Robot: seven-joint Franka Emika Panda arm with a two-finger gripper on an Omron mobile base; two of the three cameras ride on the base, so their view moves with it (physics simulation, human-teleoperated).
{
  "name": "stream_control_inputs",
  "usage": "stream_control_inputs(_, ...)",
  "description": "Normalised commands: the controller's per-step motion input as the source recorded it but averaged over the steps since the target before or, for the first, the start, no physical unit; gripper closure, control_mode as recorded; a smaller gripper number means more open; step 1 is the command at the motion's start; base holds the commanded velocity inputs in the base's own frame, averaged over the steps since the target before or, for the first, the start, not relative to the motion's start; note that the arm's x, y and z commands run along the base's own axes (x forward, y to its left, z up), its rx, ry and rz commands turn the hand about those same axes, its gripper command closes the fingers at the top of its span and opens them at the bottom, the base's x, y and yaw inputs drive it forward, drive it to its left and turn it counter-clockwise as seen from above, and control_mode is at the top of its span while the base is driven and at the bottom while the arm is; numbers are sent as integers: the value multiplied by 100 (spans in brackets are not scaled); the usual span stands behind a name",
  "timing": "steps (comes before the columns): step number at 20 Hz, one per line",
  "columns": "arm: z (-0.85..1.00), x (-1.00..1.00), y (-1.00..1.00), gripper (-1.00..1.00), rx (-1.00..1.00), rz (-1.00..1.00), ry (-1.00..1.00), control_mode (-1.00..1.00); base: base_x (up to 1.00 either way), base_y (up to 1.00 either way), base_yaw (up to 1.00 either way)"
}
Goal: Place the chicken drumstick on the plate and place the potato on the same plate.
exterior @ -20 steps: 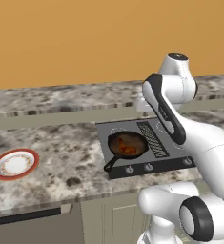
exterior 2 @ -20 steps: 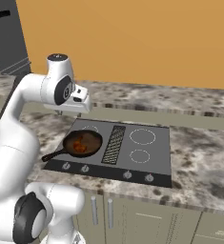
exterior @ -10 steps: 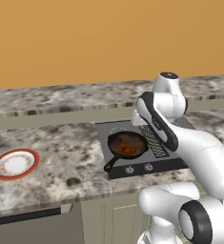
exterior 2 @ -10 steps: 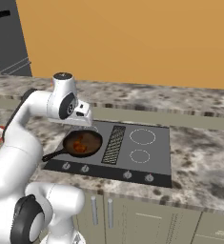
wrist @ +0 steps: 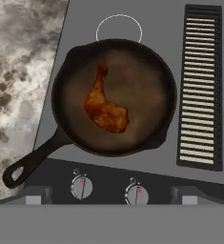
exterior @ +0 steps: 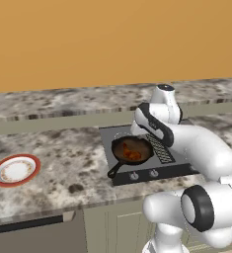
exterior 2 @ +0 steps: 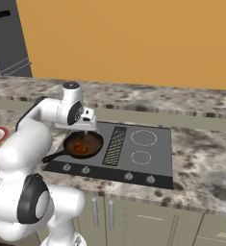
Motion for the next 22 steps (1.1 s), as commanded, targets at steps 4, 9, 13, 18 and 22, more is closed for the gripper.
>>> stream_control_inputs(4,-36,44,18,-100,0,11,2,-100,0,0,0)
stream_control_inputs(9,-22,28,7,-100,0,12,9,-100,0,0,0)
stream_control_inputs(13,-22,22,0,-100,0,13,9,-100,0,0,0)
stream_control_inputs(18,-27,22,0,-100,0,11,8,-100,0,0,0)
stream_control_inputs(22,-33,3,8,-100,-4,4,0,-100,0,0,0)
